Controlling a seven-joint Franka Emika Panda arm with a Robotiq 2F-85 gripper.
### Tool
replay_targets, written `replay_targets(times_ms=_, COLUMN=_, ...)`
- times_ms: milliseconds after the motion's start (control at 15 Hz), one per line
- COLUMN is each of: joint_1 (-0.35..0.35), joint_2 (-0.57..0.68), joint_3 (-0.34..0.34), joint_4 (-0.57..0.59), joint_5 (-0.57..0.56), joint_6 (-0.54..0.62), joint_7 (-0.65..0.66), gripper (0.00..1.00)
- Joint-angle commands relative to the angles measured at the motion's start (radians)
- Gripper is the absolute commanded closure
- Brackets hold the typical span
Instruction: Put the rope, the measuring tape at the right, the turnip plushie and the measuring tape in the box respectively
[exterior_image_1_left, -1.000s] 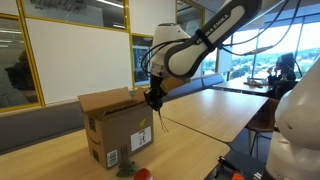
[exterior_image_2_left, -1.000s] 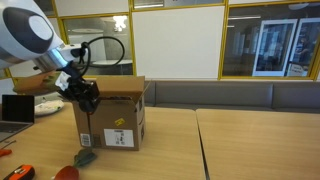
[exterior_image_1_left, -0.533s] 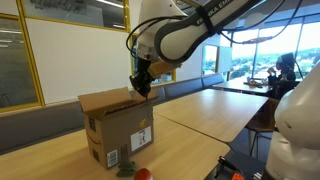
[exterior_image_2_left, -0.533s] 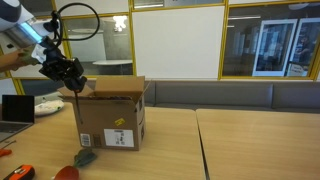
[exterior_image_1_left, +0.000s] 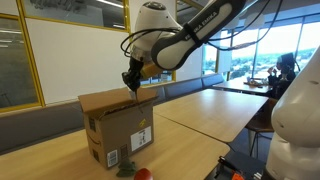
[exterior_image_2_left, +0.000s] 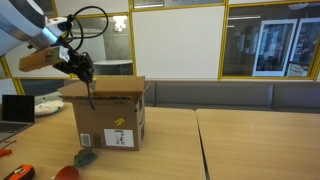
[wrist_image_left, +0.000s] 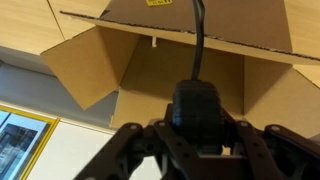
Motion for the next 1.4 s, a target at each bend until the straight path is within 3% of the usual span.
replay_targets(times_ms=0, joint_1=-0.094, joint_2=0.158, joint_3=0.020, joint_4=0.098, joint_5=-0.120, joint_6=0.134, joint_7=0.098, gripper=0.80)
replay_targets(times_ms=200, joint_1=-0.139, joint_2=0.292, joint_3=0.012, joint_4=0.169, joint_5=-0.210, joint_6=0.146, joint_7=0.167, gripper=0.80)
replay_targets(times_ms=467, joint_1=-0.150, joint_2=0.485, joint_3=-0.024, joint_4=0.285, joint_5=-0.282, joint_6=0.097, joint_7=0.231, gripper=0.80)
replay_targets(times_ms=933, joint_1=-0.137, joint_2=0.729, joint_3=-0.064, joint_4=0.414, joint_5=-0.235, joint_6=0.062, joint_7=0.209, gripper=0.79)
replay_targets(times_ms=1000, joint_1=-0.137, joint_2=0.744, joint_3=-0.060, joint_4=0.422, joint_5=-0.228, joint_6=0.054, joint_7=0.205, gripper=0.34)
replay_targets(times_ms=1133, joint_1=-0.136, joint_2=0.751, joint_3=-0.053, joint_4=0.439, joint_5=-0.217, joint_6=0.032, joint_7=0.203, gripper=0.27)
replay_targets(times_ms=1333, joint_1=-0.133, joint_2=0.716, joint_3=-0.042, joint_4=0.426, joint_5=-0.207, joint_6=-0.012, joint_7=0.206, gripper=0.05)
